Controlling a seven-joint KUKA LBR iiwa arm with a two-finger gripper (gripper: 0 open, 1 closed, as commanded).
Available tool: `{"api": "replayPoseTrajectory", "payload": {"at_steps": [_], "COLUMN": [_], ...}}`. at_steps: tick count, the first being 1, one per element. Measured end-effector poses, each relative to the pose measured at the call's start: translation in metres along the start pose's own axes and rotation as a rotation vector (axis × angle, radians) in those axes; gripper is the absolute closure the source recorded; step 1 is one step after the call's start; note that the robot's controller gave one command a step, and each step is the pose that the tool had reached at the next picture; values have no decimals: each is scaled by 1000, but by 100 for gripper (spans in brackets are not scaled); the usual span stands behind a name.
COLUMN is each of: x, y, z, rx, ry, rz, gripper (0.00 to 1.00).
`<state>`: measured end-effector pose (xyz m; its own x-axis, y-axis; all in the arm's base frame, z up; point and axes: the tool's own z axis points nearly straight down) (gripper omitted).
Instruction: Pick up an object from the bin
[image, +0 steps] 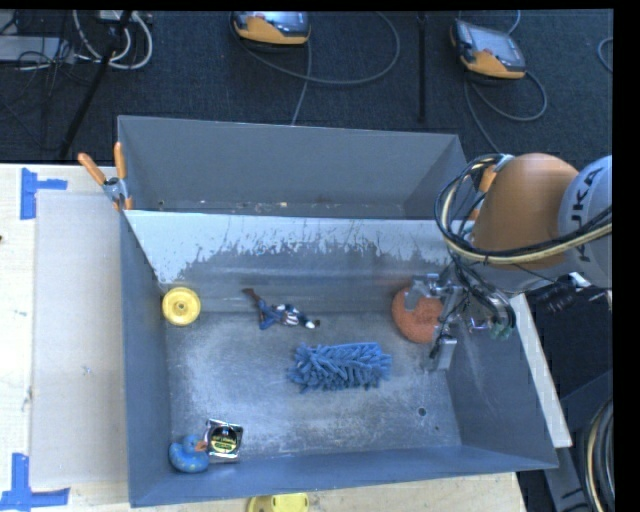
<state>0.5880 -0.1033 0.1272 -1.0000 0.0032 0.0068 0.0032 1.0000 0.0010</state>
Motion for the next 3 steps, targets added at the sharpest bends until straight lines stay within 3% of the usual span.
{"api": "replayPoseTrajectory", "payload": {"at_steps": [1, 2, 3], "x": [-2, -29, -21], "y": [0, 34, 54], "z": [-5, 39, 61], "rx": [1, 2, -1], "ry": [-7, -15, -7], "rz": [-2, -4, 11], "gripper": [0, 0, 0]}}
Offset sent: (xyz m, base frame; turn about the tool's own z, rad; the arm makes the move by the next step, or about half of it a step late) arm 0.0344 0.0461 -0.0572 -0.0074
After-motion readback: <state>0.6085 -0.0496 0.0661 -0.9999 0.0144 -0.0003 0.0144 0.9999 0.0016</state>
